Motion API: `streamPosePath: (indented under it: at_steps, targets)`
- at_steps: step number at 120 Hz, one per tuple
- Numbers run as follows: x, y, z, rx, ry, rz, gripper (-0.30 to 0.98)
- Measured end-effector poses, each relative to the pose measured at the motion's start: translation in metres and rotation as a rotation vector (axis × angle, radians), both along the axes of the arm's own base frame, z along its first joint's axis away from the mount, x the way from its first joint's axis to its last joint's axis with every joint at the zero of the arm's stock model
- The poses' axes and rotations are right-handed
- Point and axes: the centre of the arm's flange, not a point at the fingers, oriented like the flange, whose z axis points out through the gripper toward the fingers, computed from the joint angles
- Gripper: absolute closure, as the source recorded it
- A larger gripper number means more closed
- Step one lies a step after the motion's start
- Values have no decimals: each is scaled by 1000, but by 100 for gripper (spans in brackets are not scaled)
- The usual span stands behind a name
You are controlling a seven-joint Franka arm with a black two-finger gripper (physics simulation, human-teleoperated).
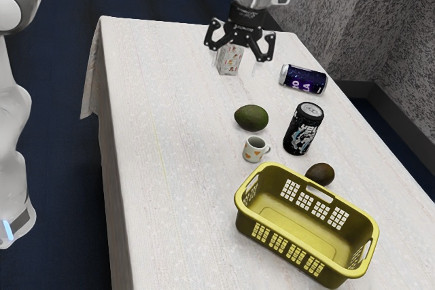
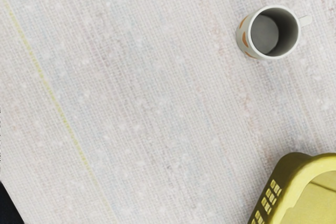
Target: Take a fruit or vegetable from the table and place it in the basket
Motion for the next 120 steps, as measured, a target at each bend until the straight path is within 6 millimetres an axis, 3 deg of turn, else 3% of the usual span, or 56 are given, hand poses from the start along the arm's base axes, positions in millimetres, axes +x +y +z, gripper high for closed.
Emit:
streamPosePath:
  at_steps: [16, 24, 31, 38, 48, 64, 72, 84, 89, 120]
  targets:
    - [-1, 8, 1, -2, 6, 39, 0]
    - [-1, 1, -1, -18, 16, 36, 0]
    - [5, -4, -16, -29, 57, 38, 0]
    - [22, 3, -42, -22, 111, 64, 0]
    - [34, 18, -60, -19, 149, 101, 0]
    - [41, 52, -52, -22, 127, 152, 0]
    - [44, 88, -58, -25, 134, 209, 0]
    - [49, 161, -80, -20, 153, 335, 0]
    - [50, 181, -88, -19, 158, 366, 0]
    - [61, 180, -98, 7, 125, 223, 0]
